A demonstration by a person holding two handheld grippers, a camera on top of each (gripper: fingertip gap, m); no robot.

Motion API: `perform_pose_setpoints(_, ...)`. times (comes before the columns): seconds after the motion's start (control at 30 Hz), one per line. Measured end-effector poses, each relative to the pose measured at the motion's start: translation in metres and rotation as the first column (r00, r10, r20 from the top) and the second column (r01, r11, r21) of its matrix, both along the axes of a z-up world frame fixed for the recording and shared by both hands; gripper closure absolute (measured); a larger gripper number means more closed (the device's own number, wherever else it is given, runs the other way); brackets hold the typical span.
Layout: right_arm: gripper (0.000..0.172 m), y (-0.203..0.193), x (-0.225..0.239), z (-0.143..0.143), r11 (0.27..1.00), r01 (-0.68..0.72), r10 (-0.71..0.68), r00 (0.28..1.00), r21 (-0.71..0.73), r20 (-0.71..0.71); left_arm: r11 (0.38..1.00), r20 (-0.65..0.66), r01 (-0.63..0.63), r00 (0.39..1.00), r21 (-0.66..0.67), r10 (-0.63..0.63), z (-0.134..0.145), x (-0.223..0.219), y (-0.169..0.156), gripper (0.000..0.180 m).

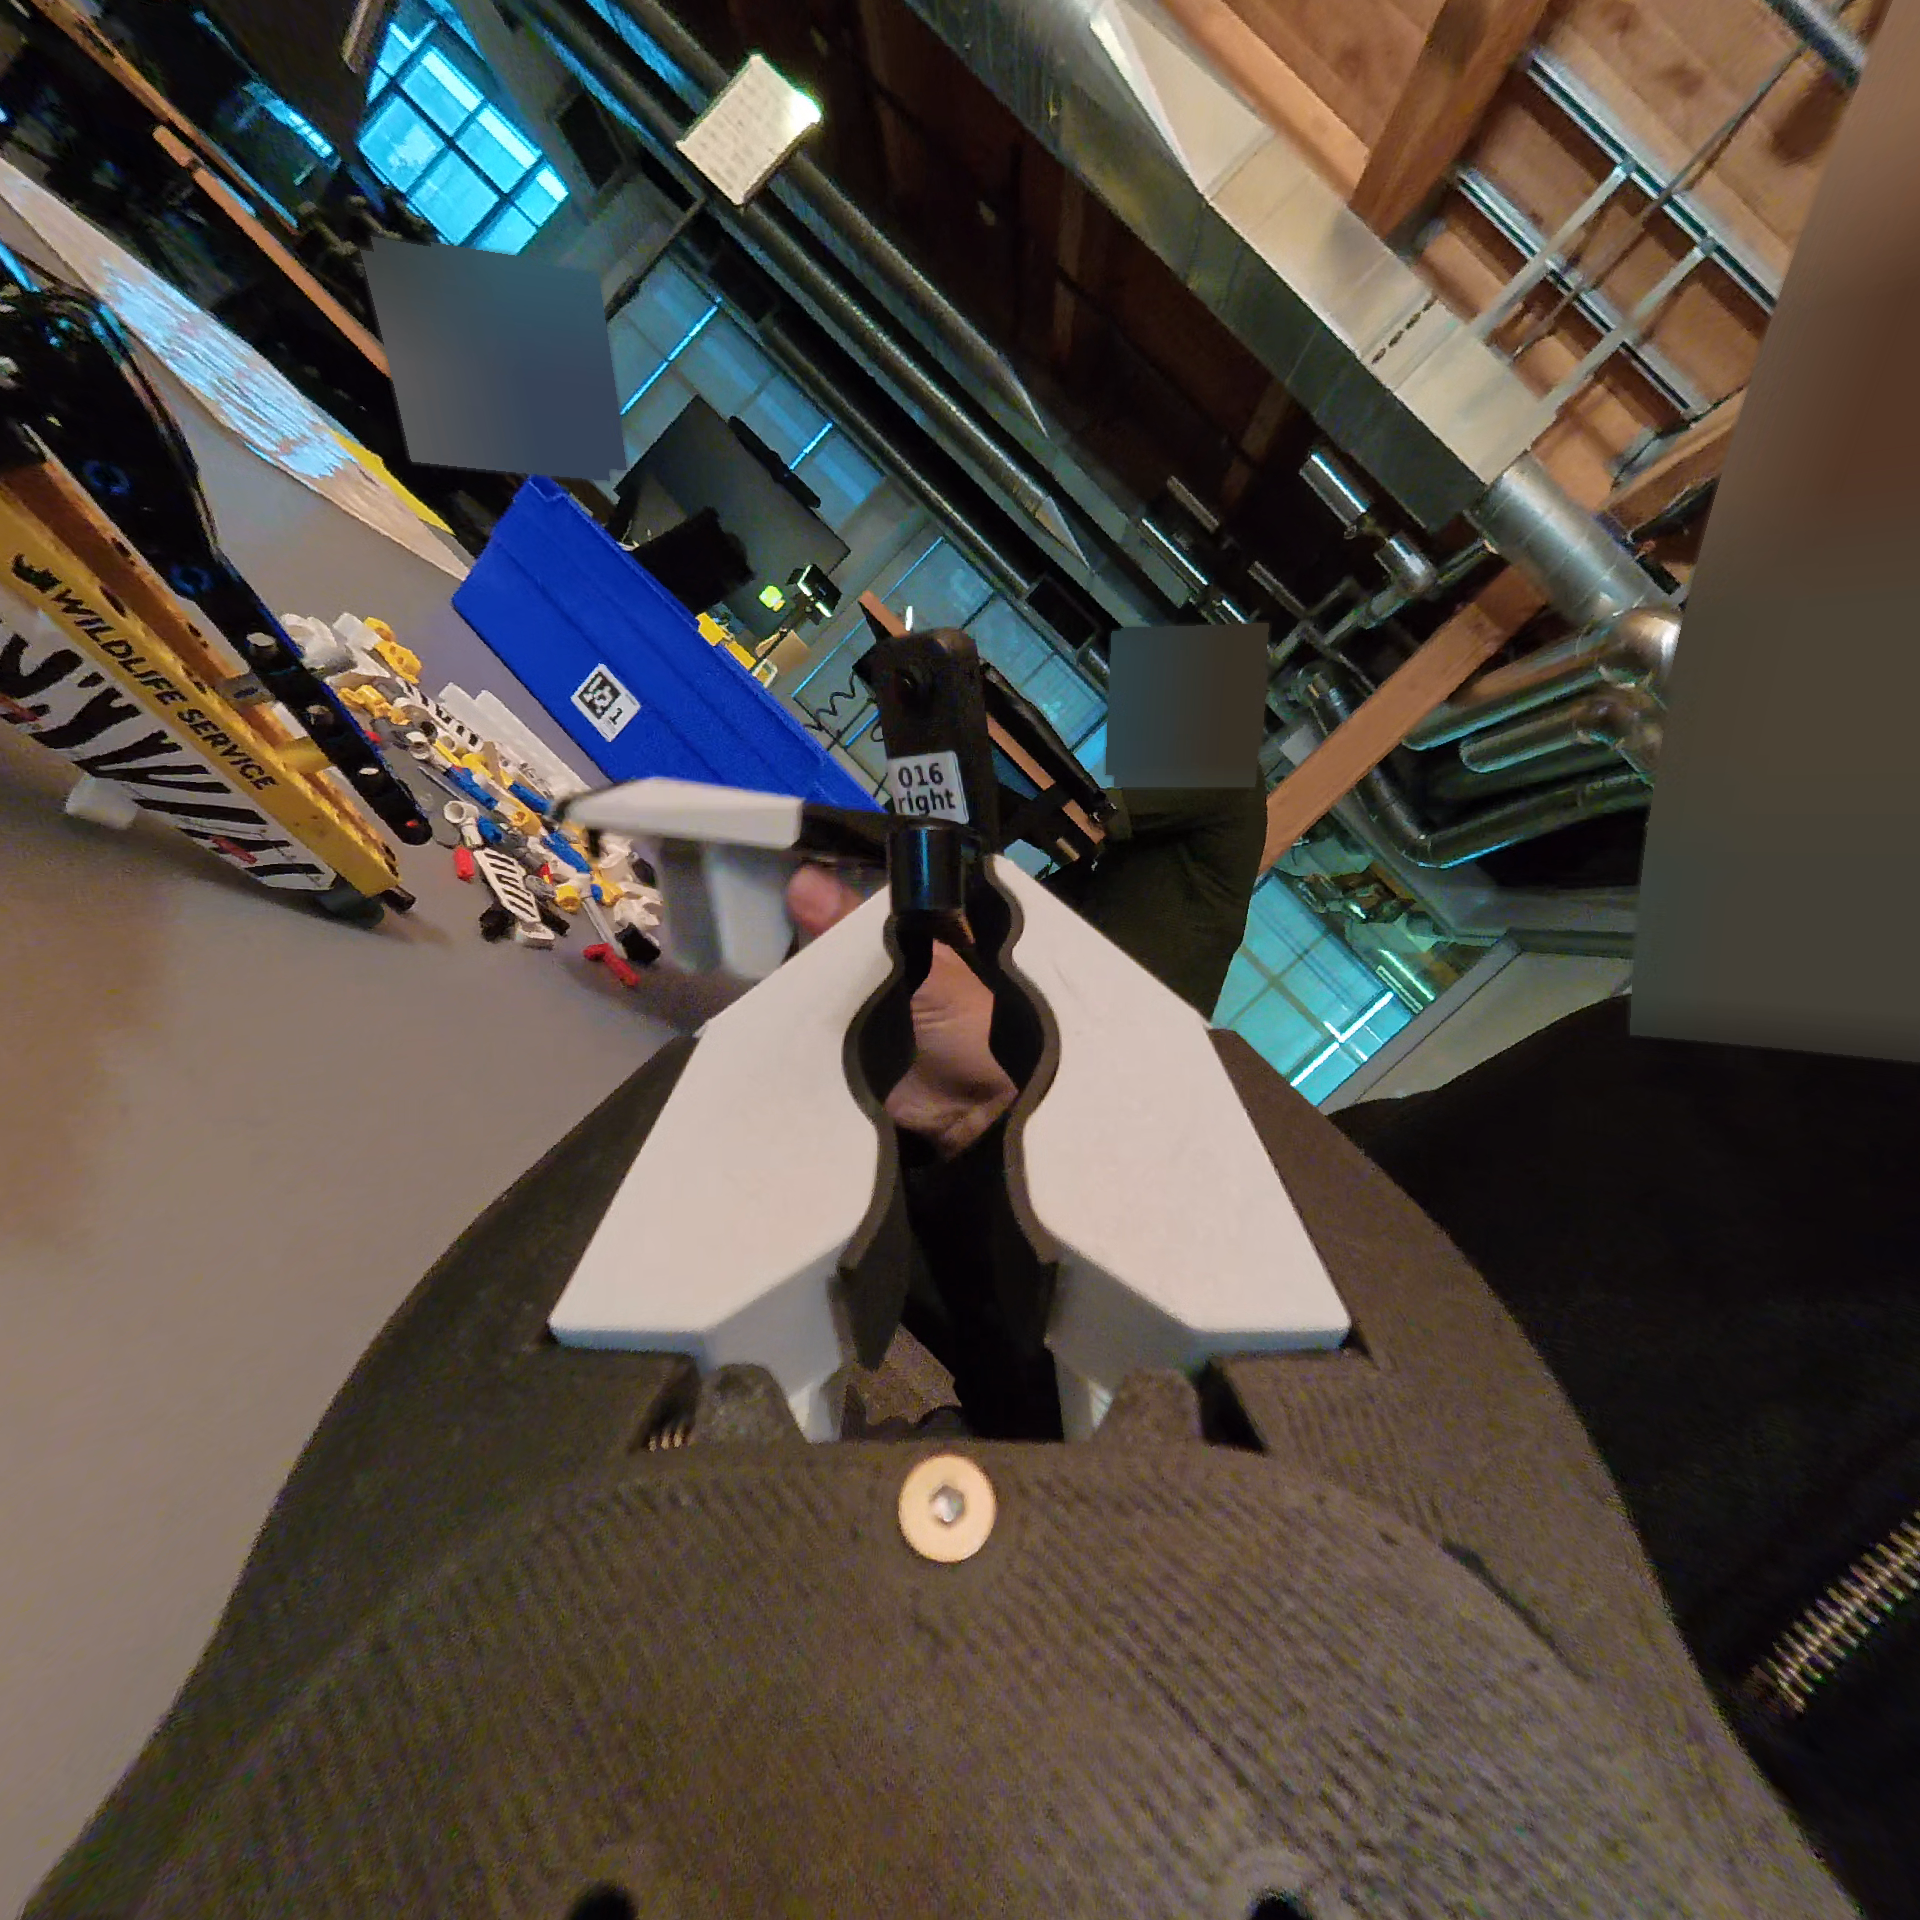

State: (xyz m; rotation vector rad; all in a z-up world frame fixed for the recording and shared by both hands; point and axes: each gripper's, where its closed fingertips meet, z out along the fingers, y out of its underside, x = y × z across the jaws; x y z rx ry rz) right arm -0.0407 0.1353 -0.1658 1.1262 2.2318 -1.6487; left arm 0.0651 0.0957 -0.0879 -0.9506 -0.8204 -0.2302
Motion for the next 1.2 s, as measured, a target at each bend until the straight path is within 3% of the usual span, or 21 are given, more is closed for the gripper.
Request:
perform_pose_setpoints(0.07,0.169,-0.001,-0.002,-0.017,0.990,0.005,-0.004,1.000,0.138,-0.009,1.000,0.008,-0.001,1.000,0.001,0.001,-0.001,-0.001,0.000,0.174)
perform_pose_setpoints(0.17,0.163,0.004,-0.018,-0.021,0.962,0.097,-0.068,0.990,0.254,-0.121,1.000,0.014,-0.003,1.000,0.003,0.003,-0.003,-0.002,-0.001,0.174)
perform_pose_setpoints(0.3,0.146,0.014,-0.031,-0.021,0.938,0.172,-0.119,0.975,0.302,-0.185,1.000,0.012,-0.006,1.000,-0.008,0.006,-0.003,-0.003,-0.002,0.174)
perform_pose_setpoints(0.37,0.146,0.013,-0.029,-0.002,0.962,0.172,-0.123,0.965,0.210,-0.231,1.000,0.012,-0.011,1.000,-0.013,0.011,-0.004,-0.004,-0.004,0.175)
perform_pose_setpoints(0.47,0.138,0.005,-0.009,0.049,0.996,0.090,-0.091,0.939,-0.018,-0.331,1.000,0.024,-0.022,0.999,-0.008,0.022,-0.006,-0.006,-0.006,0.175)
perform_pose_setpoints(0.53,0.136,-0.011,0.024,0.080,0.983,-0.096,0.032,0.926,-0.154,-0.376,1.000,0.044,-0.022,0.999,0.014,0.022,-0.007,-0.008,-0.009,0.175)
perform_pose_setpoints(0.63,0.135,-0.030,0.074,0.101,0.905,-0.357,0.233,0.872,-0.232,-0.431,0.995,0.088,-0.014,0.996,0.103,0.005,-0.007,-0.012,-0.015,0.175)
perform_pose_setpoints(0.83,0.143,-0.053,0.099,0.090,0.906,-0.423,0.311,0.701,-0.024,-0.641,0.985,0.127,0.000,0.992,0.172,-0.022,-0.008,-0.013,-0.019,0.175)
perform_pose_setpoints(0.97,0.144,-0.064,0.101,0.073,0.914,-0.349,0.381,0.564,0.207,-0.732,0.981,0.121,0.018,0.992,0.191,-0.041,-0.005,-0.011,-0.018,0.175)
perform_pose_setpoints(1.03,0.147,-0.066,0.096,0.066,0.913,-0.300,0.402,0.538,0.277,-0.741,0.979,0.122,0.025,0.991,0.200,-0.051,-0.005,-0.011,-0.018,0.175)
perform_pose_setpoints(1.1,0.163,-0.067,0.098,0.064,0.910,-0.297,0.409,0.522,0.289,-0.749,0.979,0.124,0.033,0.991,0.201,-0.059,-0.005,-0.010,-0.017,0.175)
perform_pose_setpoints(1.2,0.164,-0.066,0.099,0.062,0.909,-0.303,0.410,0.540,0.284,-0.735,0.978,0.134,0.038,0.989,0.207,-0.066,-0.006,-0.010,-0.017,0.176)
